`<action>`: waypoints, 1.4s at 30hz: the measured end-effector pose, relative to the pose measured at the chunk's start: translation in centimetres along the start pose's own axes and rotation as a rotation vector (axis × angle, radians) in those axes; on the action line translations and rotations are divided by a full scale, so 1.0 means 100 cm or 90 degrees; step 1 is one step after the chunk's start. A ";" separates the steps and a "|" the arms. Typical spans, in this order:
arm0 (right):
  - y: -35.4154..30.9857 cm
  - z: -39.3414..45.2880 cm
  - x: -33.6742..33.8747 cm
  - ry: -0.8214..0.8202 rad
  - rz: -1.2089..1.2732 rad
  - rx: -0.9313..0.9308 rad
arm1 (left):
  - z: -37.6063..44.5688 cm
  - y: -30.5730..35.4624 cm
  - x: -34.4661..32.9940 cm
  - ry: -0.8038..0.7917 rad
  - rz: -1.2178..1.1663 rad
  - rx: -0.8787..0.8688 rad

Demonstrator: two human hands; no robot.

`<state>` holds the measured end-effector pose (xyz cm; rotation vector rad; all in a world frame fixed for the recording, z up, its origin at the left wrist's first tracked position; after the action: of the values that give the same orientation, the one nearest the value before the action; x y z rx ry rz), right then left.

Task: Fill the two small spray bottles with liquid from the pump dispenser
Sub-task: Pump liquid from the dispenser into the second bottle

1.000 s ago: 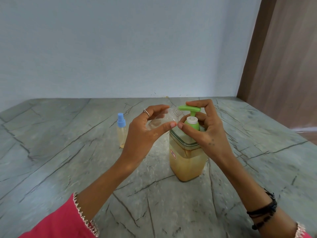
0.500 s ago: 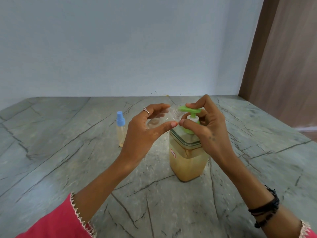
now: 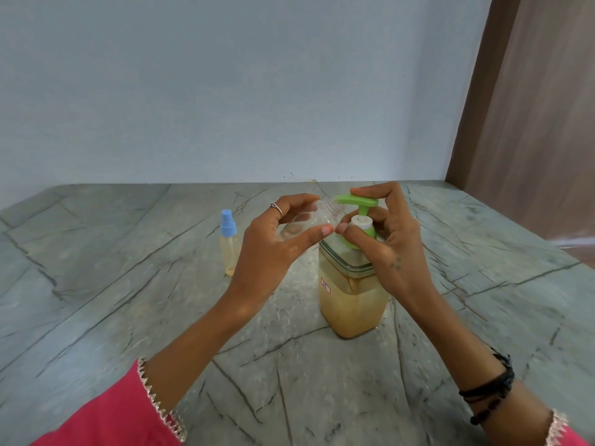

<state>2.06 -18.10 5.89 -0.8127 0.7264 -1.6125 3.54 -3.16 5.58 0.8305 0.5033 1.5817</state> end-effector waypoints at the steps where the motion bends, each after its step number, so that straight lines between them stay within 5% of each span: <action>1: 0.000 0.000 0.000 0.000 -0.003 0.003 | 0.000 0.000 0.000 0.000 -0.001 0.000; 42: -0.002 0.004 0.006 0.051 -0.017 0.006 | 0.000 -0.003 0.001 0.009 -0.010 0.022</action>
<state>2.22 -18.63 6.35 -0.7570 0.7670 -1.6793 3.72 -3.00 5.35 0.8402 0.5468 1.5688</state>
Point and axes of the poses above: each hand's wrist, its own z-axis towards the middle knuckle, its own x-axis out of the back of the hand, y = z × x, the point moved 9 cm from there along z, towards the middle knuckle, and after that the axes turned 7 degrees about -x, right-handed, at the moved point
